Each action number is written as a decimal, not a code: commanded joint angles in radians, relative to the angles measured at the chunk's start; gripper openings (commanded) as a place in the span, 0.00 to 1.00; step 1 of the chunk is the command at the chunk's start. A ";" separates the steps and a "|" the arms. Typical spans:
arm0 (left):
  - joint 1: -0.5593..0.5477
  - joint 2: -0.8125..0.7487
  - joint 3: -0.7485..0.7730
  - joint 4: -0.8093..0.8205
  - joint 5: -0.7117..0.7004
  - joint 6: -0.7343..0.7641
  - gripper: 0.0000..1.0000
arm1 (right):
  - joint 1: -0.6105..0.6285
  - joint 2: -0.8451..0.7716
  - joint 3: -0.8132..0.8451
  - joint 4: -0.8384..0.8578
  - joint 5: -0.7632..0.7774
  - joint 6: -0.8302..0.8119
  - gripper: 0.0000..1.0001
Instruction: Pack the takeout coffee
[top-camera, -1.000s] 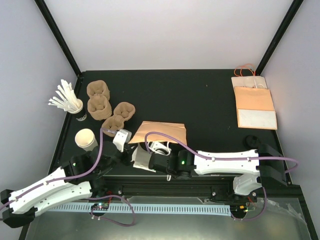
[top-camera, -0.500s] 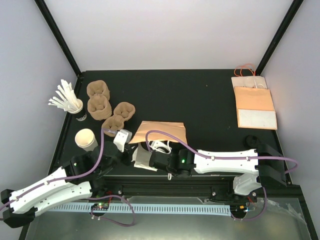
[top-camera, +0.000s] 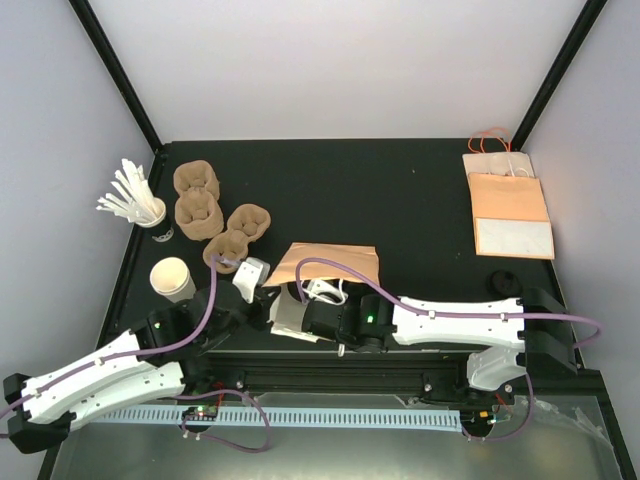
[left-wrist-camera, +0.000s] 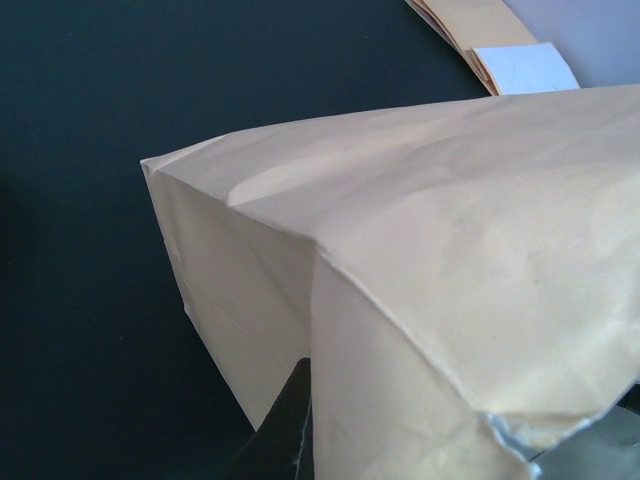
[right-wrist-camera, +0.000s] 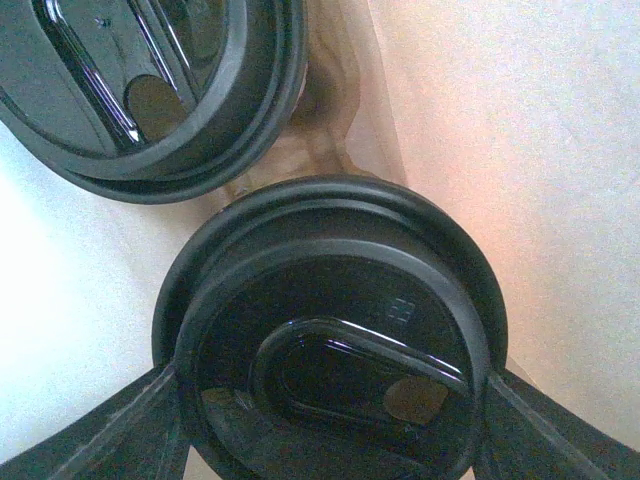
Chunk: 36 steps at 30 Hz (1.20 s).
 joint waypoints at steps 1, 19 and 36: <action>-0.001 0.007 0.039 0.018 0.034 0.017 0.02 | -0.017 0.010 0.039 -0.094 0.034 0.034 0.05; -0.001 0.023 0.059 0.010 0.017 0.031 0.02 | 0.030 0.074 0.100 -0.167 0.053 -0.067 0.01; -0.001 0.018 0.061 -0.002 0.029 0.018 0.02 | -0.043 0.011 -0.015 -0.001 -0.063 -0.097 0.03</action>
